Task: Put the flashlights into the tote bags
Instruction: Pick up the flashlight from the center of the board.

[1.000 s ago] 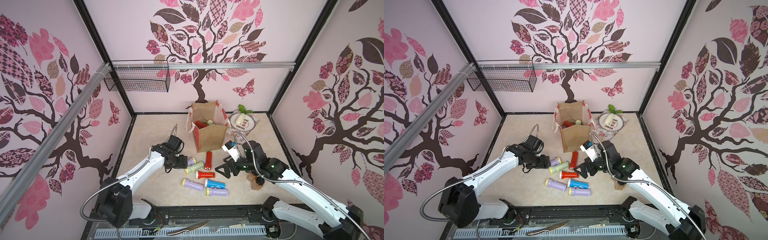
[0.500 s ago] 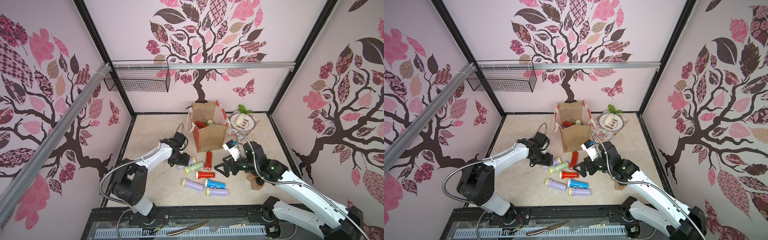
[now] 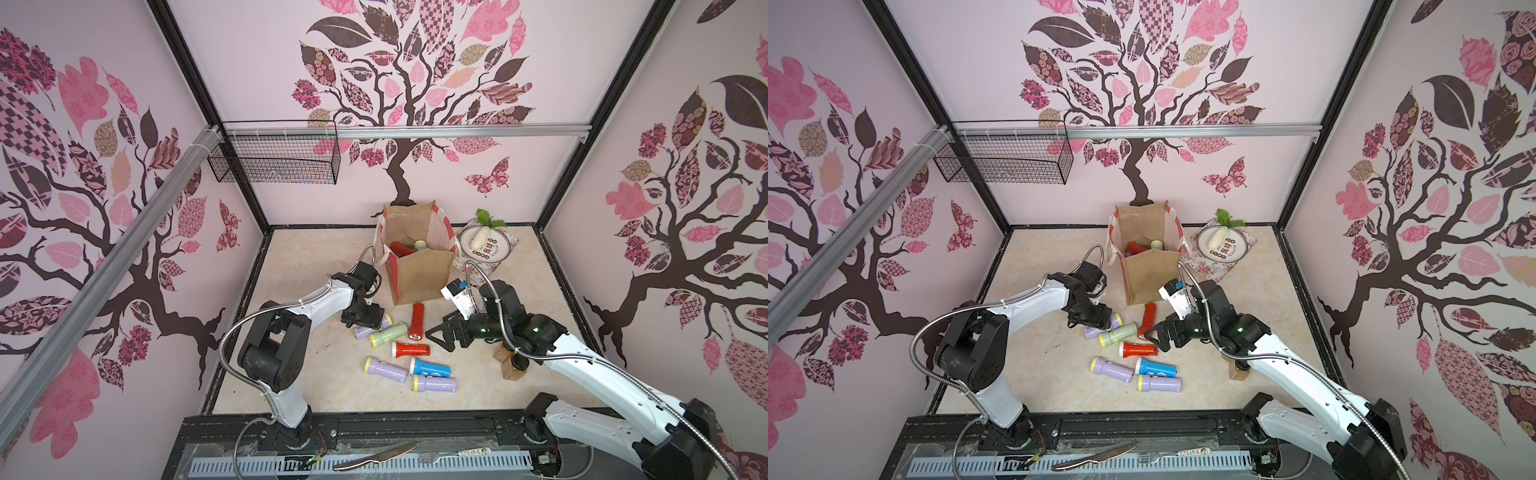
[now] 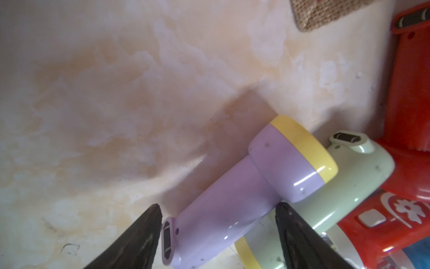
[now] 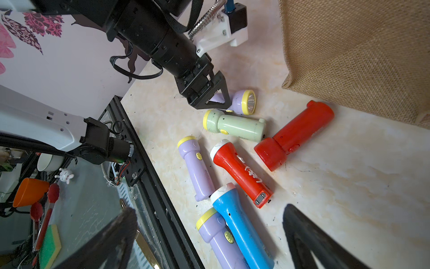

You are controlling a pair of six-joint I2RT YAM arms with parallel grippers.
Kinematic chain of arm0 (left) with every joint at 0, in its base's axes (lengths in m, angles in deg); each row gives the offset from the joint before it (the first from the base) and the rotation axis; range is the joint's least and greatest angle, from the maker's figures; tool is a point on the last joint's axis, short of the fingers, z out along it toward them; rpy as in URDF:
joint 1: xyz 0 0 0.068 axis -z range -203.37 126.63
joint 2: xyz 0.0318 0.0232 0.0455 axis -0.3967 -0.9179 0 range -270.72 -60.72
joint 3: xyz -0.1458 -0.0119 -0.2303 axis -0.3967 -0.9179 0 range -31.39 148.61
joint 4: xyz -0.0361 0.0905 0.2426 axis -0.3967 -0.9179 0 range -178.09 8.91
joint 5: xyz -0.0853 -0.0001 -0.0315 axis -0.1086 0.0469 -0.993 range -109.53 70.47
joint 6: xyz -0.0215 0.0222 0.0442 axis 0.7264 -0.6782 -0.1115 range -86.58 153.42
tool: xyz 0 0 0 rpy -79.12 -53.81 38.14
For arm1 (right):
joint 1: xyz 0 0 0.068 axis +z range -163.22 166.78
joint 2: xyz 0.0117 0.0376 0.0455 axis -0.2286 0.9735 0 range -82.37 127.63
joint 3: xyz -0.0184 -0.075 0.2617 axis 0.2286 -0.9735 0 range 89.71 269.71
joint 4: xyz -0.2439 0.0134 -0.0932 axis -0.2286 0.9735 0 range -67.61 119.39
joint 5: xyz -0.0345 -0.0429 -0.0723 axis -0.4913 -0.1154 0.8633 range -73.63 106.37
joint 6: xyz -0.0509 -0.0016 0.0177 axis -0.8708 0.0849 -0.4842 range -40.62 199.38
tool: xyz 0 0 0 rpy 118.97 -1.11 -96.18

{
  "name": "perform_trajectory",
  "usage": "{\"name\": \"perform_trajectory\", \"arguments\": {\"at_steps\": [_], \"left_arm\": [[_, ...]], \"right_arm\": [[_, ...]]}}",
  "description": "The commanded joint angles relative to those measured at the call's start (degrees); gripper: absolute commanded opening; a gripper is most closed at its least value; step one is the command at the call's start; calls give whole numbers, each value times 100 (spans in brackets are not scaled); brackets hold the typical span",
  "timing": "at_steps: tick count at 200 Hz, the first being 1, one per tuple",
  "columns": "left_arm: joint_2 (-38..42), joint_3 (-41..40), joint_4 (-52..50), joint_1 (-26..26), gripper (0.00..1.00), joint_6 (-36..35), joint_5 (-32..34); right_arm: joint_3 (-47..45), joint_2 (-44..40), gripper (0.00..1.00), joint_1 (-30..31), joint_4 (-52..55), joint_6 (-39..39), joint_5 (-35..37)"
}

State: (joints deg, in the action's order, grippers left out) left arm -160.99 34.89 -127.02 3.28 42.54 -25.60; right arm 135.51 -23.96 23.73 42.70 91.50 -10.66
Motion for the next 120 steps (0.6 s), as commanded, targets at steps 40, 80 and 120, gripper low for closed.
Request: {"name": "perform_trajectory", "arguments": {"at_steps": [40,80,120], "left_arm": [[-404,340,92,-32,73,-176,270],[-520,364,206,-29,61,-94,330],[-444,255,228,-29,57,-32,324]], "right_arm": [[343,57,100,5,-70,-131,121],[368,47,100,-5,-45,-137,162],[403,56,100,-5,-60,-132,189]]}}
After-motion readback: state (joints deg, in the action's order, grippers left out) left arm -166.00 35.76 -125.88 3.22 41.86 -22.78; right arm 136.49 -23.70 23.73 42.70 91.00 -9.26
